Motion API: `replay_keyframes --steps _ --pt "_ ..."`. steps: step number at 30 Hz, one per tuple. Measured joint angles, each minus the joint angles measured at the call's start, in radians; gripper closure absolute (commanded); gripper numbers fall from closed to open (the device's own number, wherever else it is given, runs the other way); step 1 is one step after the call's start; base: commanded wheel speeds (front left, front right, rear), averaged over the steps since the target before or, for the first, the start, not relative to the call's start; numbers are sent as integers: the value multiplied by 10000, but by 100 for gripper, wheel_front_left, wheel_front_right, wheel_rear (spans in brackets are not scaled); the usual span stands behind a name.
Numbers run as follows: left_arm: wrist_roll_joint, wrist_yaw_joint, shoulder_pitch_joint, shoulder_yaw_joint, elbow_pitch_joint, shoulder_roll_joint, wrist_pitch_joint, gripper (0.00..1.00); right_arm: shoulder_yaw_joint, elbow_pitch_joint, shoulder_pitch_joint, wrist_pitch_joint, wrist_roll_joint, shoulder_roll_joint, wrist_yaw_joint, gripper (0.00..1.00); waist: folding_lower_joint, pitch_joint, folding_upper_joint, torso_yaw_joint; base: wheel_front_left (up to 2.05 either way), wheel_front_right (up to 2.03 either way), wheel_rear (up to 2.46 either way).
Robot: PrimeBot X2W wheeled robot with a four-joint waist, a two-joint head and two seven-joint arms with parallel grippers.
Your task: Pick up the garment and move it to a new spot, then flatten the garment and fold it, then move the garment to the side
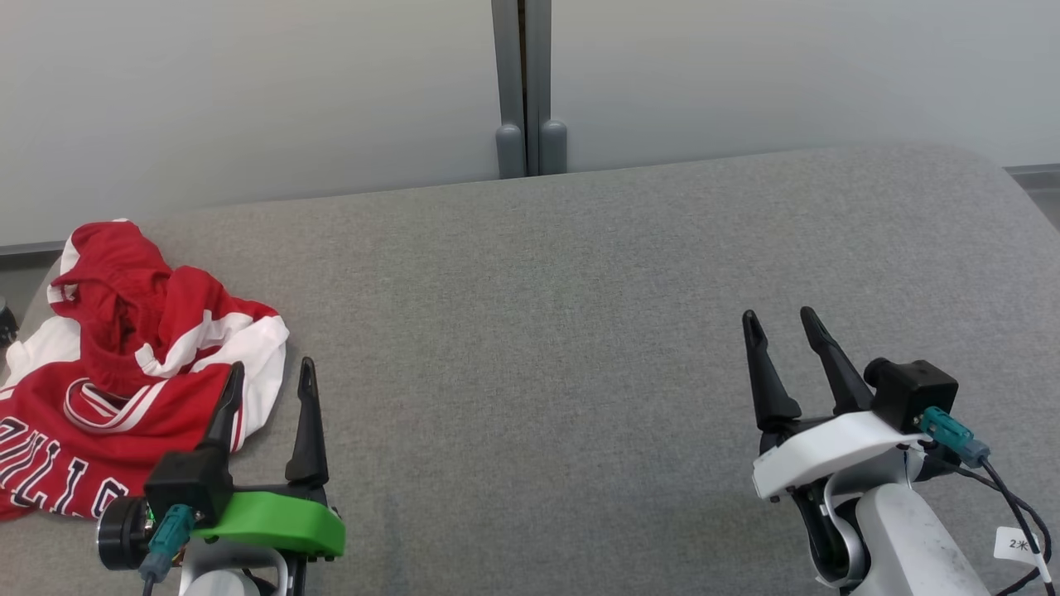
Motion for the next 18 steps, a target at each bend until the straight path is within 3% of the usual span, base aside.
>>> replay_keyframes --steps 18 --pt "1097 36 0 44 -111 -17 -313 0 82 240 -175 -324 -1158 8 0 0 0 -62 0 -12 0 0 0"
